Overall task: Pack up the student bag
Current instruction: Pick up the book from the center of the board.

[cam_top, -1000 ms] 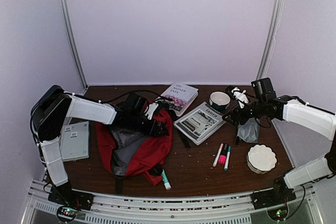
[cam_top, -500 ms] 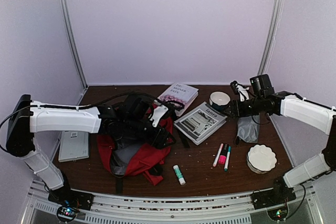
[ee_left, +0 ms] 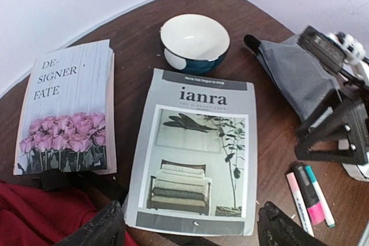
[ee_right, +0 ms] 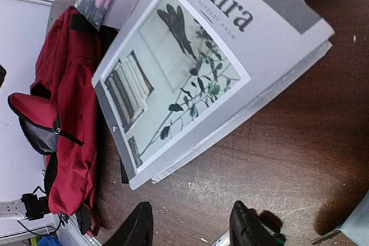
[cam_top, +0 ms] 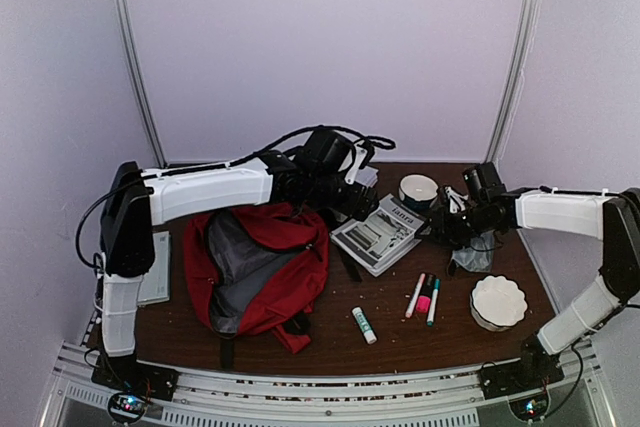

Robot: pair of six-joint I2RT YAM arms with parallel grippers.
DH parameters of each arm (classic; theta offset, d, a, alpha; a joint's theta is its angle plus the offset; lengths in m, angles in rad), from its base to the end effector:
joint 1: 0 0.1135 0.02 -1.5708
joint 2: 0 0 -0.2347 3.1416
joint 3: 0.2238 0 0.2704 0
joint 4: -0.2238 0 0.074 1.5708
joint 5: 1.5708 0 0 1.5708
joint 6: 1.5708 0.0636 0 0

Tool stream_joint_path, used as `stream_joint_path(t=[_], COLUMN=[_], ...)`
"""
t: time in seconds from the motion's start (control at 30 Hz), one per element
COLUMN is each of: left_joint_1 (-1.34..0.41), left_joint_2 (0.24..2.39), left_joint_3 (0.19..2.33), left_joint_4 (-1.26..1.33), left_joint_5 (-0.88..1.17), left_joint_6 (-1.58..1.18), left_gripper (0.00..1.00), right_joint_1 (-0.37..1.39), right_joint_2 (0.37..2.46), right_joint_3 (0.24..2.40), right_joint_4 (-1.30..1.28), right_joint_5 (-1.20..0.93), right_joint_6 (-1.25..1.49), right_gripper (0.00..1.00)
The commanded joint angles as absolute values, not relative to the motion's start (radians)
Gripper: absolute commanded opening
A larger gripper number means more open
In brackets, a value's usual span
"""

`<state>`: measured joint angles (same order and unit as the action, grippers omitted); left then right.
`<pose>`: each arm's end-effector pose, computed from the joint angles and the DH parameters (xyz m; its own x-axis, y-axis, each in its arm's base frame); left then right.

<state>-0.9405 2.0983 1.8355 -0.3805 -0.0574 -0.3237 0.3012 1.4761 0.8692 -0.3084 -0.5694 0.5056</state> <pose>0.3085 -0.4166 0.2233 -0.5831 0.2605 -0.7695 0.6265 0.7471 -0.2219 0.3015 0.1296 0.1449 -0.9353 0.1366 -0.3263 -0.1265 0.7323 0.6691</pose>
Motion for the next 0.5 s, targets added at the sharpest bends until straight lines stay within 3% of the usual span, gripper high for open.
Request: stream_joint_path(t=[0.0,0.47], left_joint_1=[-0.881,-0.782], left_joint_2=[2.19,2.395], left_joint_3=[1.927,2.038], left_joint_4=[-0.429,-0.426], left_joint_5=[-0.039,0.015], left_joint_6=[-0.409,-0.495], left_gripper=[0.81,0.82], right_joint_1=[0.296,0.298], right_joint_2=[1.539,1.751], right_joint_3=[0.823,0.827], right_joint_4=[-0.192,0.122], right_joint_5=[-0.629,-0.748], right_joint_6=[0.613,0.75], right_gripper=[0.45,0.34])
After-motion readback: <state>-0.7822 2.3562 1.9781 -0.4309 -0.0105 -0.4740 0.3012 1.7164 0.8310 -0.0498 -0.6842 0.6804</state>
